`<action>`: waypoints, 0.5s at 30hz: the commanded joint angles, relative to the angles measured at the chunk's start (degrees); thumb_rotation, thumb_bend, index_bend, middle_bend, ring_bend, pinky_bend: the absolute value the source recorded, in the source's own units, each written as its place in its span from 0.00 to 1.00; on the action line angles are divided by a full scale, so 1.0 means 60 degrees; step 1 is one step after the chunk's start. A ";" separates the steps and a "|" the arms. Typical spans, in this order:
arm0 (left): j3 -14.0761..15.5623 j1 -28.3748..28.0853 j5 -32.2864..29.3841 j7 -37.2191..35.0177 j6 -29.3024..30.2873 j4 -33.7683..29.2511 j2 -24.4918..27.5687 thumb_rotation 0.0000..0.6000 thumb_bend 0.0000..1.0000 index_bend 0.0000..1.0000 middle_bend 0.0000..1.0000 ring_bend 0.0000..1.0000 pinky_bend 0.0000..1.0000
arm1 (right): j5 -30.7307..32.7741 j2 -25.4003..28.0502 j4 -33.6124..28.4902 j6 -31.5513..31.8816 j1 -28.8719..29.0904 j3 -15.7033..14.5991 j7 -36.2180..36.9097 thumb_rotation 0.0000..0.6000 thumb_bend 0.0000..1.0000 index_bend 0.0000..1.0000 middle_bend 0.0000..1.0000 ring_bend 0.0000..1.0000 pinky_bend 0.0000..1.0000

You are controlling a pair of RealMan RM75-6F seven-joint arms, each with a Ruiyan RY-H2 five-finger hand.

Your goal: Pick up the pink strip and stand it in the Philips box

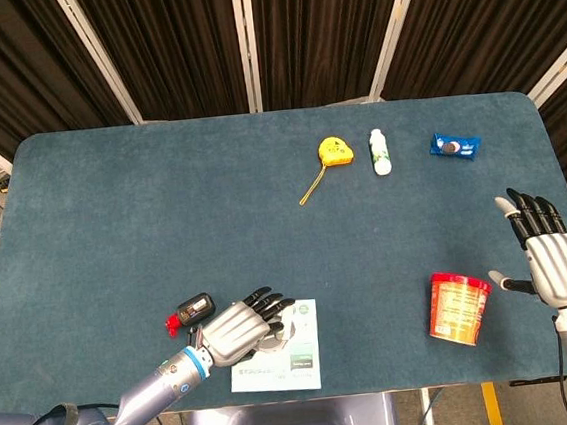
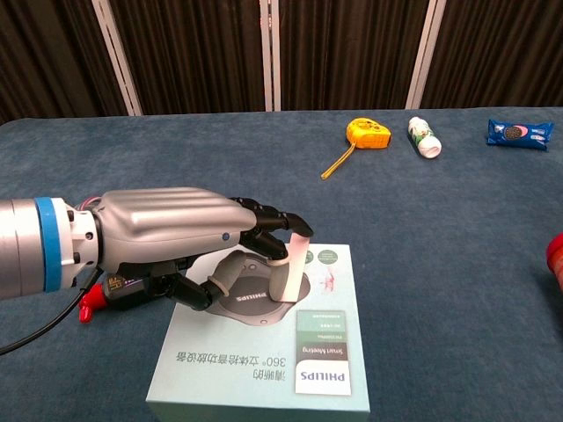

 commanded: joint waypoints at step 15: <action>-0.0021 0.0196 0.0316 -0.0244 0.0276 0.0037 0.0088 1.00 1.00 0.38 0.00 0.00 0.00 | -0.0068 0.0023 -0.0045 0.0023 -0.0075 0.0072 -0.0039 1.00 0.00 0.06 0.00 0.00 0.00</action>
